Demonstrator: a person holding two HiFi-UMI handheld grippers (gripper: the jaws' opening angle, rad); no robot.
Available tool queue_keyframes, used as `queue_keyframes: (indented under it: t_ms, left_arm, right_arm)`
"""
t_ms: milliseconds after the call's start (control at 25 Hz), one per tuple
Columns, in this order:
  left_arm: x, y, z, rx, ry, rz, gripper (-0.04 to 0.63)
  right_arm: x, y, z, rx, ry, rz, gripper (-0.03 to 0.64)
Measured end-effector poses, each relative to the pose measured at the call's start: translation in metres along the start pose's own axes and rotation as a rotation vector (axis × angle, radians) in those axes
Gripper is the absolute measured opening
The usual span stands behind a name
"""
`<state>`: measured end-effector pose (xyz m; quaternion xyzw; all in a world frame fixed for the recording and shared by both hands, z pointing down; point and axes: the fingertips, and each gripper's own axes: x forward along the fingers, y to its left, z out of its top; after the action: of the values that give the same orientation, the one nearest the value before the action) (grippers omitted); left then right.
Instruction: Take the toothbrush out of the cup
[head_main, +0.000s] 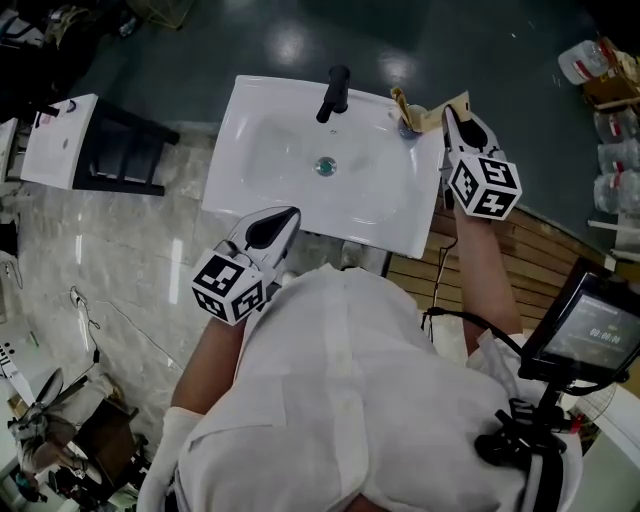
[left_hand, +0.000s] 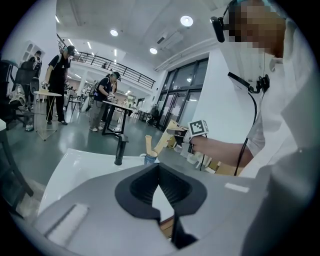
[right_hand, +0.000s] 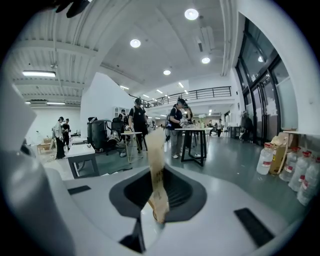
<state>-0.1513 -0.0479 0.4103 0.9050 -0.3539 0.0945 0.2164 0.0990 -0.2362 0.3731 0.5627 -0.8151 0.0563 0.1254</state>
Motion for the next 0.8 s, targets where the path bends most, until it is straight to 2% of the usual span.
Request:
queue_keyframes:
  t_ms: [440,800]
  left_arm:
    - [0.010,0.004,0.002,0.011,-0.005,-0.024,0.006]
    - [0.013,0.011,0.001,0.029,0.003,-0.038,0.006]
  right_arm:
    - [-0.019,0.008,0.005,-0.024,-0.001,0.014,0.046]
    - [-0.028,0.027,-0.009,-0.029,0.021,0.035,0.046]
